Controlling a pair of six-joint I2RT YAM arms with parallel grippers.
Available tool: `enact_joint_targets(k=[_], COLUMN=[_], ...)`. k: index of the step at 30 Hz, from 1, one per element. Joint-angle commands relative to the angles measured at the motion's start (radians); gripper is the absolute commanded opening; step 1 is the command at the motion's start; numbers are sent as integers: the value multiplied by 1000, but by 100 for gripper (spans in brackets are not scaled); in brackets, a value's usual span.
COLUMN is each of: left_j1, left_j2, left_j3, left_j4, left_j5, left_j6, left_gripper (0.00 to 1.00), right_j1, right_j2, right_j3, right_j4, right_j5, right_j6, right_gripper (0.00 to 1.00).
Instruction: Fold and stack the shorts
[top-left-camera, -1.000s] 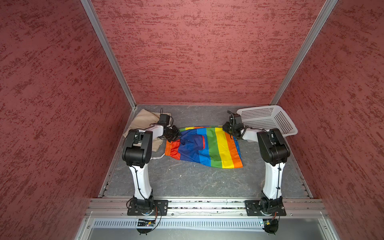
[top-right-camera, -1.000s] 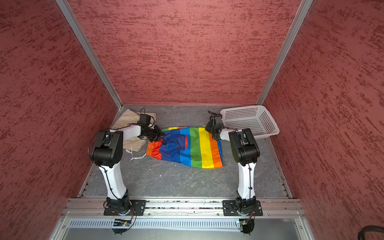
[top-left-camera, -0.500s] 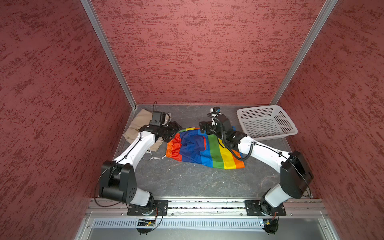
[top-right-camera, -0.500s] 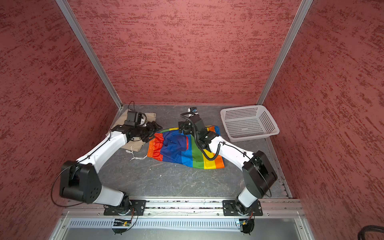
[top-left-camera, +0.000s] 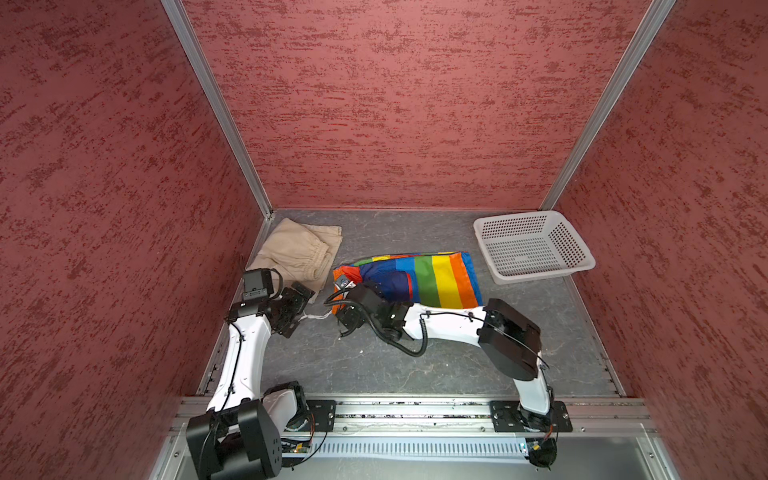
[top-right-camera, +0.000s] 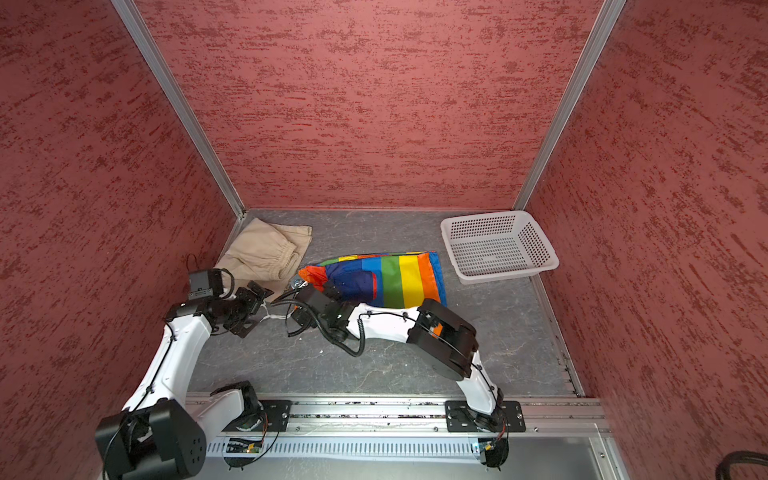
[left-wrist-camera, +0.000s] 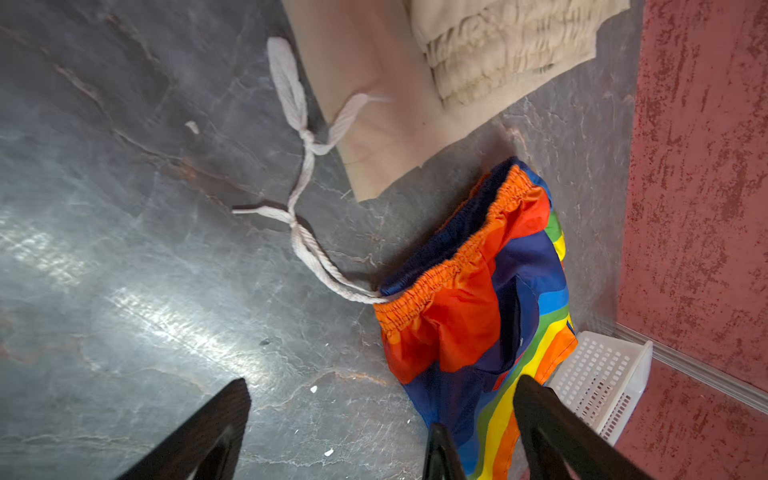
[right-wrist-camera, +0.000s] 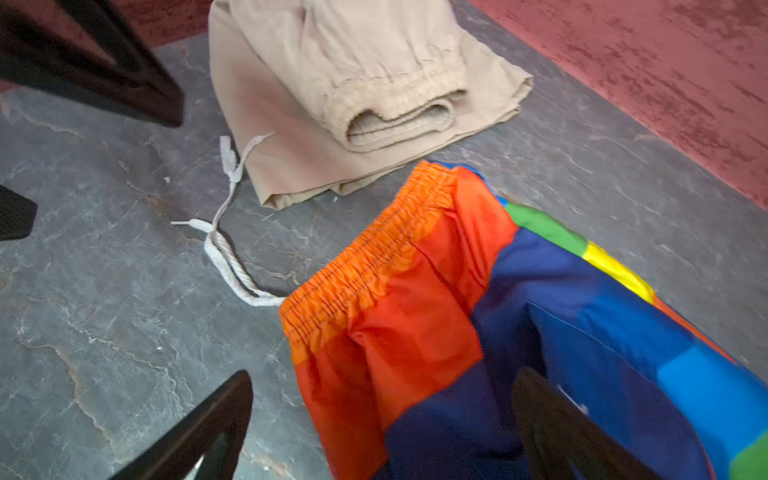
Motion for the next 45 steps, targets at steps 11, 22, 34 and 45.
enact_joint_targets(k=[11,22,34,45], left_j1=[142,147,1,-236], left_j2=[98,205,185,155], left_j3=[-76,-125,-132,-181], left_j4=[61,179,200,410], left_j5=[146,237,178,232], left_j6=[117,99,31,-235], left_gripper=[99,99,99,100], right_j1=[0,-43,-64,-64], right_j2=[248,253,131,-11], right_j3=[256,203,68,-85], right_j4=[-141,-166,-102,6], right_j5=[-51,-126,-186,-224], right_j6=[-36,64,97,92], right_gripper=[98,47,5,2])
